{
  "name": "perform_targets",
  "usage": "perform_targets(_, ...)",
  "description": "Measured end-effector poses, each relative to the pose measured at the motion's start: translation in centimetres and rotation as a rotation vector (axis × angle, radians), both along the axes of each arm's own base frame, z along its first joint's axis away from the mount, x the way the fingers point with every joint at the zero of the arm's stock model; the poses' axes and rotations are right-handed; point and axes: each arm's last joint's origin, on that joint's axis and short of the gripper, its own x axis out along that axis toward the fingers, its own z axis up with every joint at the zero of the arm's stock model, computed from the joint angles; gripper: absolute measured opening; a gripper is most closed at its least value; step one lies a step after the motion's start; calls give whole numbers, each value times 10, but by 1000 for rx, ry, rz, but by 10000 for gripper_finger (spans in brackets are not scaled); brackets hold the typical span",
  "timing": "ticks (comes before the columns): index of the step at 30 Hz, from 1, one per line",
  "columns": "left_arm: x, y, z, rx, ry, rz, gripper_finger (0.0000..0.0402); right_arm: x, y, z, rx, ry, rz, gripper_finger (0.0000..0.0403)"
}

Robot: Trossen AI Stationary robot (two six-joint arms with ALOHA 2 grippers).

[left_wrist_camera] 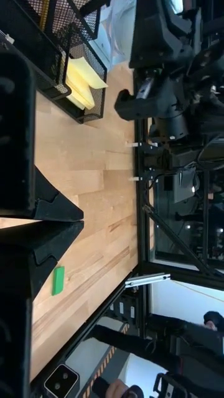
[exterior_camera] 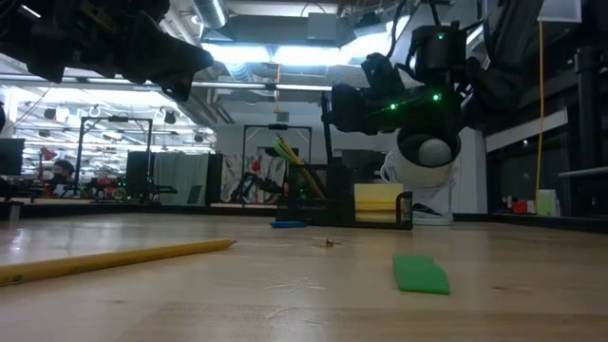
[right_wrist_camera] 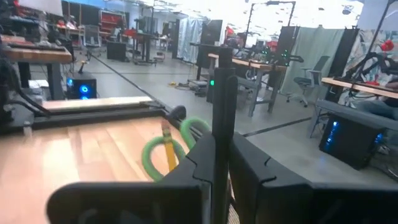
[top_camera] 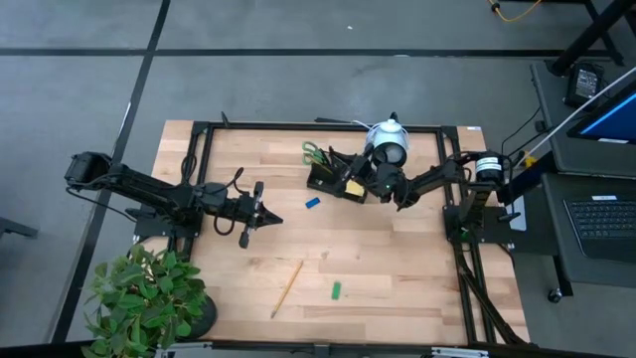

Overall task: Pick and place office supplies into organizer
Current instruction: Put the black pen into the black desk organizer

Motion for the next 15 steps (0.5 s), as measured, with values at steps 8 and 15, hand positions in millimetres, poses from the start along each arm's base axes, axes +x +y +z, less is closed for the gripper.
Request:
perform_targets(8, 0, 0, 0, 0, 4, 0, 1, 1, -9, -12, 2, -14, -25, 29)
perform_targets(15, 0, 0, -1, 0, 5, 0, 1, 1, -9, -14, 6, -3, -25, 42)
